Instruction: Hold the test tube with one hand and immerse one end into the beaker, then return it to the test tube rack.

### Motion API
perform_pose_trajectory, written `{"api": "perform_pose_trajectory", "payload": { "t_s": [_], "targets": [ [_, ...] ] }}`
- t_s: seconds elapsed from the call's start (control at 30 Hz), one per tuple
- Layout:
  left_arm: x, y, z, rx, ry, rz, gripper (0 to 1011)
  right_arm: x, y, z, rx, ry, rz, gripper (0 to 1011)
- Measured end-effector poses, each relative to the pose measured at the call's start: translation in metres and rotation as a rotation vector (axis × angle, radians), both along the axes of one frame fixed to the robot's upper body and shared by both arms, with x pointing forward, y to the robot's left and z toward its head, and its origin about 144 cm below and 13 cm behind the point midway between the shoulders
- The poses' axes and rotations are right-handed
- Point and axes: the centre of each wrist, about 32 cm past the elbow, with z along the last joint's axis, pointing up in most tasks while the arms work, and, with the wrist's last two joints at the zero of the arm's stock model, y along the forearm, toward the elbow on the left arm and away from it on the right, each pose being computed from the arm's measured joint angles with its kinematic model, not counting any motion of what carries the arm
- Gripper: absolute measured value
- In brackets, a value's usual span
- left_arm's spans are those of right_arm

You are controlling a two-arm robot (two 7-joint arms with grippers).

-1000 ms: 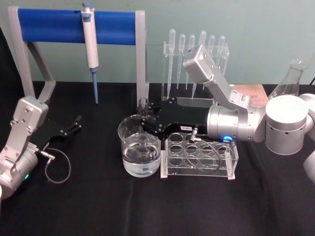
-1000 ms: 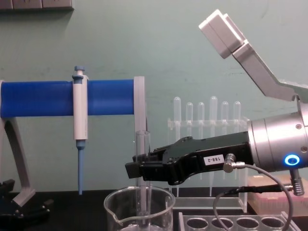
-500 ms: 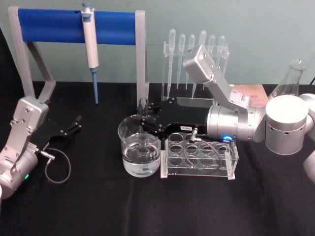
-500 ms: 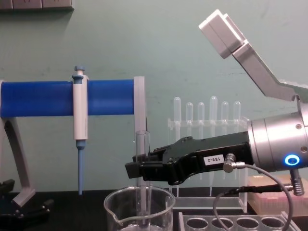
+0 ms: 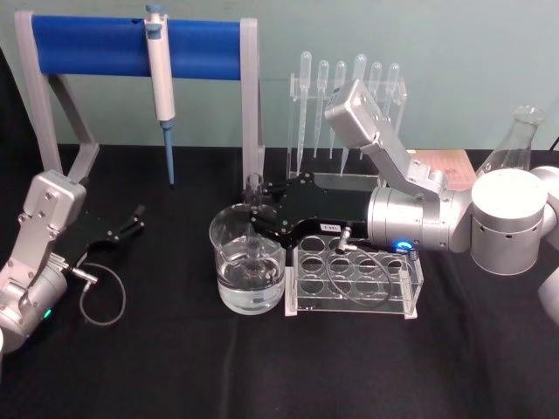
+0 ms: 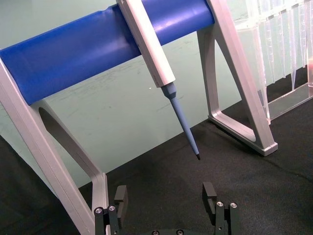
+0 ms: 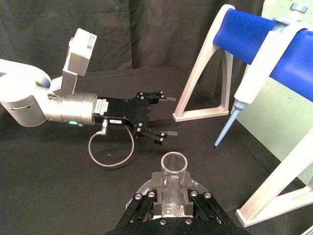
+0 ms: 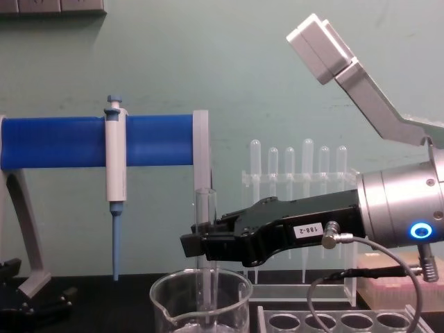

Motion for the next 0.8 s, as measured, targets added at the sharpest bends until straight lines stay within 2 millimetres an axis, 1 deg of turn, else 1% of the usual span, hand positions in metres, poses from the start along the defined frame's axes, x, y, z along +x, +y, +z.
{"api": "perform_pose_trajectory", "payload": {
  "t_s": [0.23, 0.4, 0.47, 0.57, 0.6, 0.73, 0.8],
  "targets": [
    [0.000, 0.000, 0.000, 0.000, 0.000, 0.000, 1000, 0.001, 0.000, 0.001, 0.000, -0.002, 0.003, 225],
    [0.000, 0.000, 0.000, 0.000, 0.000, 0.000, 1000, 0.003, 0.000, 0.014, 0.010, -0.021, 0.010, 225],
    [0.000, 0.000, 0.000, 0.000, 0.000, 0.000, 1000, 0.002, -0.002, 0.025, 0.021, -0.041, 0.012, 225],
    [0.000, 0.000, 0.000, 0.000, 0.000, 0.000, 1000, 0.000, -0.003, 0.034, 0.031, -0.062, 0.011, 225],
    [0.000, 0.000, 0.000, 0.000, 0.000, 0.000, 1000, -0.001, -0.004, 0.041, 0.042, -0.077, 0.005, 225],
    [0.000, 0.000, 0.000, 0.000, 0.000, 0.000, 1000, -0.004, -0.006, 0.055, 0.063, -0.099, -0.006, 225],
    [0.000, 0.000, 0.000, 0.000, 0.000, 0.000, 1000, -0.005, -0.008, 0.066, 0.075, -0.114, -0.011, 225]
  ]
}}
